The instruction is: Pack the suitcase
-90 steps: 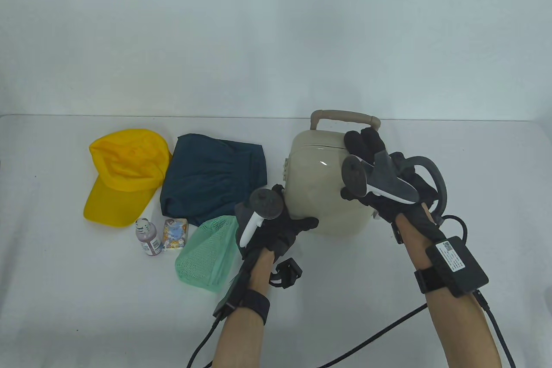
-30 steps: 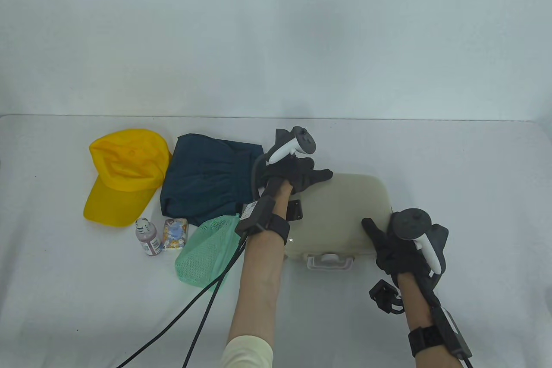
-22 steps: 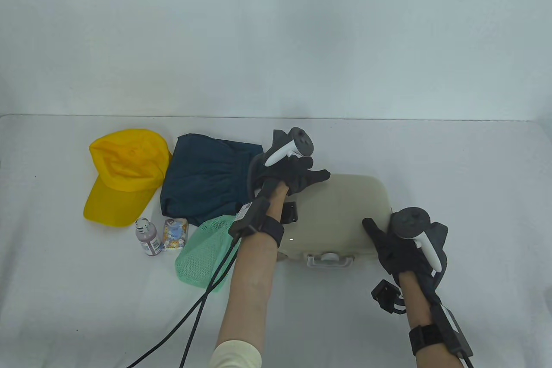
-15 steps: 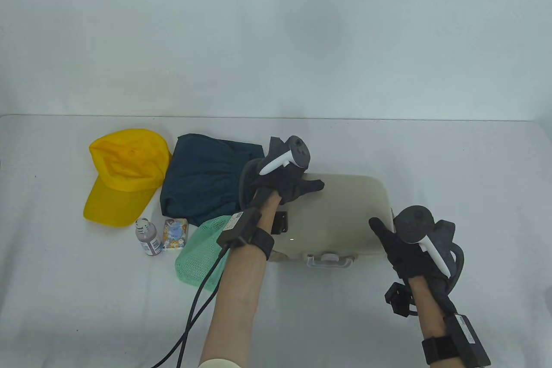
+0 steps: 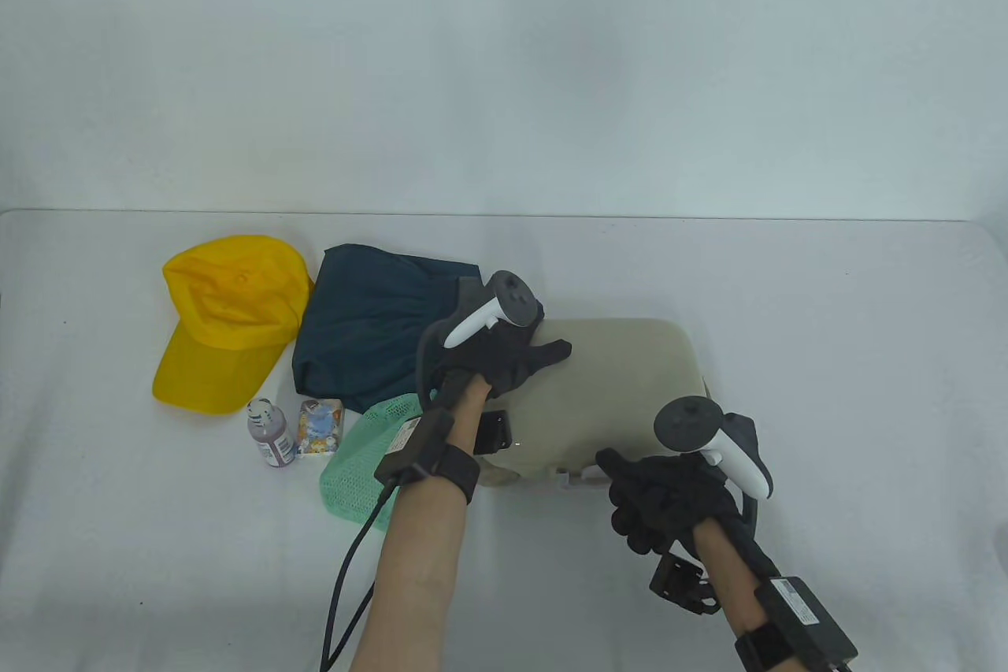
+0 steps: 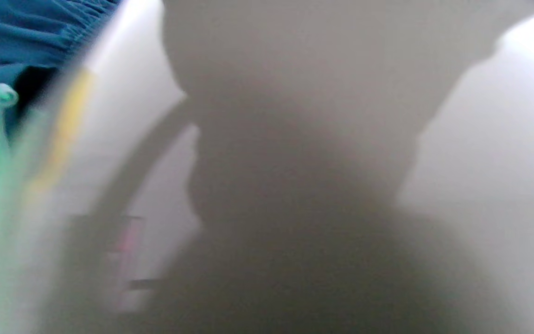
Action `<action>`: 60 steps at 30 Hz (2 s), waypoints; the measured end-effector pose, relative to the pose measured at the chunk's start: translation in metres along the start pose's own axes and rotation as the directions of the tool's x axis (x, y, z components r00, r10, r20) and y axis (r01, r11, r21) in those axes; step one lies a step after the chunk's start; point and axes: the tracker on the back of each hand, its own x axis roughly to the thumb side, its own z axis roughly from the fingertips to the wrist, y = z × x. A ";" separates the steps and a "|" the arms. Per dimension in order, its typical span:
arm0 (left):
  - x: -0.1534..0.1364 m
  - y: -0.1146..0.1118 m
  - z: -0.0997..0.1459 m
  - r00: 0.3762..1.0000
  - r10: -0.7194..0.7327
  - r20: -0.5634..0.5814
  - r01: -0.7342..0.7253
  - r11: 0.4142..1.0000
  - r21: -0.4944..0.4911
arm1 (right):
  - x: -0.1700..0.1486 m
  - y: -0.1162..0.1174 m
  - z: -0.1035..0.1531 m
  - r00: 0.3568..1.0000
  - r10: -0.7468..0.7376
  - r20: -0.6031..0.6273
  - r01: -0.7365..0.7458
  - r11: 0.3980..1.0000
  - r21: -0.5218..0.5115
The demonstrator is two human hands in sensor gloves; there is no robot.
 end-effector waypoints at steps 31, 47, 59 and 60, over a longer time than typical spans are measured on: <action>0.006 0.009 0.004 0.999 -0.046 0.029 0.044 0.996 0.078 | 0.014 -0.009 0.013 0.961 0.275 0.035 -0.266 0.951 -0.157; -0.009 -0.049 0.142 0.997 -0.011 0.071 -0.013 0.943 0.333 | -0.030 -0.073 0.053 0.984 -0.044 0.173 0.136 0.813 -0.566; -0.017 -0.077 0.130 0.989 0.146 0.012 -0.145 0.969 0.198 | -0.048 -0.055 0.015 0.998 -0.041 0.038 0.052 0.932 -0.358; -0.018 -0.079 0.129 0.984 0.176 0.023 -0.178 0.968 0.177 | -0.048 -0.054 0.014 0.998 -0.047 0.049 0.060 0.940 -0.336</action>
